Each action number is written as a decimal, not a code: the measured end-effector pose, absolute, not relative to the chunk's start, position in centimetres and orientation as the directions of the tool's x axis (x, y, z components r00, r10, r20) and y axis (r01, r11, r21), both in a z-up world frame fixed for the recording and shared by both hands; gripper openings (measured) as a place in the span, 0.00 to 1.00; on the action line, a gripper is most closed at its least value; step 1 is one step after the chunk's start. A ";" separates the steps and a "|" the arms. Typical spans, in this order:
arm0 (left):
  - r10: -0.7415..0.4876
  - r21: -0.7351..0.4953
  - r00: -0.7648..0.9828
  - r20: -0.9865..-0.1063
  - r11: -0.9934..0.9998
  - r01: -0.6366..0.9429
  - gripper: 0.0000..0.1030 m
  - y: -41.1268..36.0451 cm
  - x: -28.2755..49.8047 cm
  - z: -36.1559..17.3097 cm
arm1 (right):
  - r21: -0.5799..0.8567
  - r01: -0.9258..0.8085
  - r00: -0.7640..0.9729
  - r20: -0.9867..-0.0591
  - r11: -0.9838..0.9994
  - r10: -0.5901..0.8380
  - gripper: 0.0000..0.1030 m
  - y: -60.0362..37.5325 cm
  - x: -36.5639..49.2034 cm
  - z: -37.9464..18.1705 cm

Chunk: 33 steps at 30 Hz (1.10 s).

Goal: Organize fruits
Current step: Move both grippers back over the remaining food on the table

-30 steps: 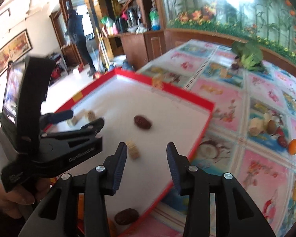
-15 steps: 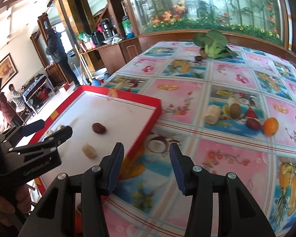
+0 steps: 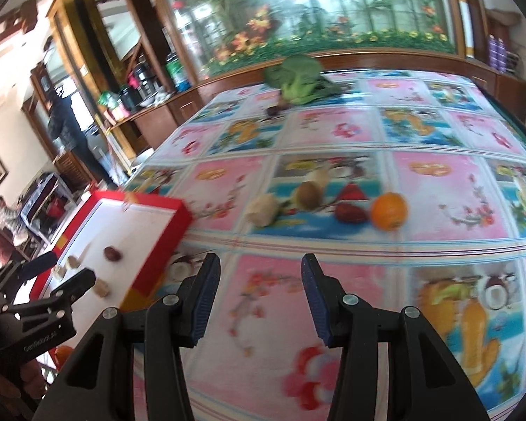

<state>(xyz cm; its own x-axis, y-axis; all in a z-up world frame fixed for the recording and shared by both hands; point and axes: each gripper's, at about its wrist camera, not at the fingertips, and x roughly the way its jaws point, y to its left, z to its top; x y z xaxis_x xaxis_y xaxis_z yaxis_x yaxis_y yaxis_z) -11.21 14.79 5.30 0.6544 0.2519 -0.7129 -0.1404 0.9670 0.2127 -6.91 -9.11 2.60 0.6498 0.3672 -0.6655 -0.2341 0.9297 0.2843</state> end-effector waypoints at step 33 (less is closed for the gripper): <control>0.077 0.188 0.573 -0.816 0.972 0.138 0.78 1.9 1.2 2.8 | 0.281 -0.010 0.643 -0.733 0.960 0.222 0.46 -16.5 0.3 0.6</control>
